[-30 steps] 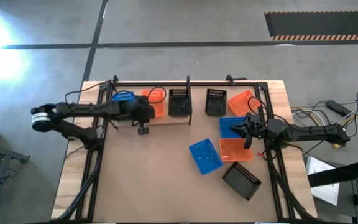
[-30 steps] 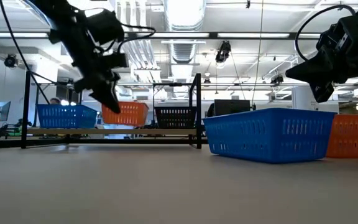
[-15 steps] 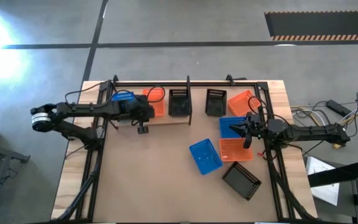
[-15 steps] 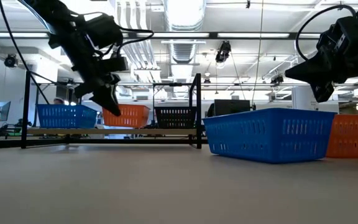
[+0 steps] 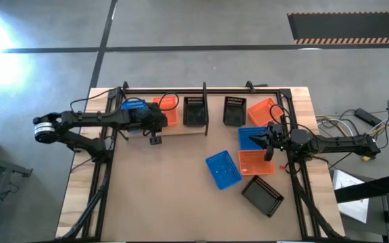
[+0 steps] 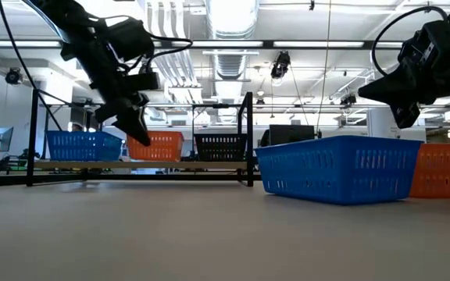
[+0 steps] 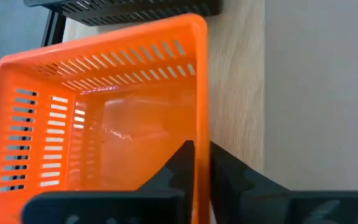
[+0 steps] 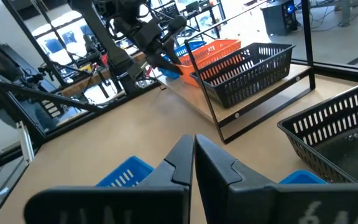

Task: Stack baskets on shelf by color
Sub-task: Put the bottom left orange basket on the shelf, then stack the top orange basket on top of the other orange basket on the shelf

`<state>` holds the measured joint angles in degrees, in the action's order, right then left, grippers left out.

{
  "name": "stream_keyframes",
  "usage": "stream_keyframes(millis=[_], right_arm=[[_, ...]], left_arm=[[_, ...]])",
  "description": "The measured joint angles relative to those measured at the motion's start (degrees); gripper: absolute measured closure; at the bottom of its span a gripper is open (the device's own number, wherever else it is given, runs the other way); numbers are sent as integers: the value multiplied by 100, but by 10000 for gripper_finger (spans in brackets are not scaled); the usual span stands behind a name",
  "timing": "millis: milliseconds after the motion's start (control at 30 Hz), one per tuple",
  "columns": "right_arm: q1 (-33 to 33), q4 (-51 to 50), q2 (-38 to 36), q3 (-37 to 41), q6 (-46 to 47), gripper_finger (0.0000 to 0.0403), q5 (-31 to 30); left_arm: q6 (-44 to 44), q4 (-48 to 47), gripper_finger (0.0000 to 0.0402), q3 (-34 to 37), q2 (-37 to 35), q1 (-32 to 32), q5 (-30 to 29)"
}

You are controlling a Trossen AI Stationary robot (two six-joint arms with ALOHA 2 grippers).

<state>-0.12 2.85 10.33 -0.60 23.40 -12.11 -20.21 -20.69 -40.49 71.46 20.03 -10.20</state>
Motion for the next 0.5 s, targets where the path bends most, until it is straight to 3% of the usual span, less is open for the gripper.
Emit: stream_keyframes(millis=[267, 500], right_arm=[[0, 0, 0, 0, 1, 394, -1], [0, 0, 0, 0, 0, 394, -1]], left_arm=[[10, -3, 308, 0, -61, 0, -17], [154, -640, 281, -316, -543, -55, 288]])
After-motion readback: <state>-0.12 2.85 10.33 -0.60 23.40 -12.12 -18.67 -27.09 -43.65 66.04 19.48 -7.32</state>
